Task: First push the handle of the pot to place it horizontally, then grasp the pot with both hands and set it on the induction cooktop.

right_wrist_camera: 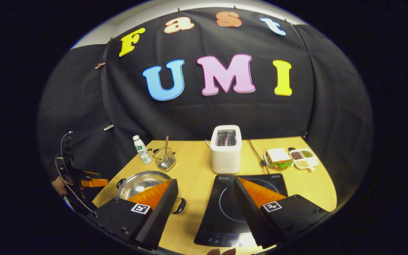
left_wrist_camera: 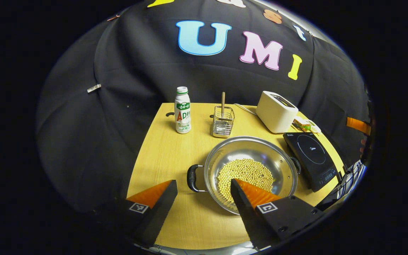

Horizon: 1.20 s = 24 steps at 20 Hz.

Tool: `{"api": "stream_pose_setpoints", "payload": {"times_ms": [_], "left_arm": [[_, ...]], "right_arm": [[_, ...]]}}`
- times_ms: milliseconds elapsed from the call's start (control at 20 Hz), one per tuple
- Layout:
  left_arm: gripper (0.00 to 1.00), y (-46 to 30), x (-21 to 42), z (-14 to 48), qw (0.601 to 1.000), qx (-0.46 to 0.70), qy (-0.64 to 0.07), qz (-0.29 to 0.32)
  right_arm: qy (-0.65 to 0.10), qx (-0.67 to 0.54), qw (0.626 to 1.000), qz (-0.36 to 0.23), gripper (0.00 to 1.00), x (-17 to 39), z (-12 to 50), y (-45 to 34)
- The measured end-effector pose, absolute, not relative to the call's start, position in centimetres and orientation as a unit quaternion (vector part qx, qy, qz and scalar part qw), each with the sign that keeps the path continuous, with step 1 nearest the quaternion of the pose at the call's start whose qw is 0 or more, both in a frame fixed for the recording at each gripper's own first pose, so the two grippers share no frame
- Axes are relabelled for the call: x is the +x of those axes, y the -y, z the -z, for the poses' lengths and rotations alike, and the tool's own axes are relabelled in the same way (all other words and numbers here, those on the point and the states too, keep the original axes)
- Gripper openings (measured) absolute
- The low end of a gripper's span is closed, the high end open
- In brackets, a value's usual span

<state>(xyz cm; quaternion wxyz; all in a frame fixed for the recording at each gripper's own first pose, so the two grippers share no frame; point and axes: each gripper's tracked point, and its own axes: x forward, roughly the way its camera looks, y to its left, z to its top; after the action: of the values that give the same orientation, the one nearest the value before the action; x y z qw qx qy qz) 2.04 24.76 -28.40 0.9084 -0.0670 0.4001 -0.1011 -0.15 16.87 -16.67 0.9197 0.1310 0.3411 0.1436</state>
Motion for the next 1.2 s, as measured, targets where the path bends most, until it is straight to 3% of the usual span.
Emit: {"api": "stream_pose_setpoints", "payload": {"times_ms": [400, 700, 750, 950, 1200], "left_arm": [[0.95, -25.3, 4.3, 33.1, 0.882, -0.086, -0.448, 0.115], [0.95, -24.9, 5.8, 36.4, 0.865, -0.093, -0.478, 0.122], [0.92, -24.8, 6.0, 36.8, 0.863, -0.093, -0.482, 0.123], [0.94, -24.4, 6.5, 38.4, 0.850, -0.095, -0.501, 0.132], [0.81, -23.2, 7.2, 39.4, 0.839, -0.100, -0.514, 0.147]], "right_arm": [[-0.480, 0.194, 0.842, -0.154, 0.99, -0.9, 25.0, -24.2], [-0.540, 0.202, 0.803, -0.152, 0.98, -1.3, 30.3, -28.5], [-0.547, 0.202, 0.798, -0.151, 0.99, -1.5, 31.1, -29.1], [-0.570, 0.188, 0.786, -0.149, 0.99, -1.7, 33.6, -30.8], [-0.593, 0.178, 0.773, -0.136, 0.99, -2.0, 35.9, -31.8]]}}
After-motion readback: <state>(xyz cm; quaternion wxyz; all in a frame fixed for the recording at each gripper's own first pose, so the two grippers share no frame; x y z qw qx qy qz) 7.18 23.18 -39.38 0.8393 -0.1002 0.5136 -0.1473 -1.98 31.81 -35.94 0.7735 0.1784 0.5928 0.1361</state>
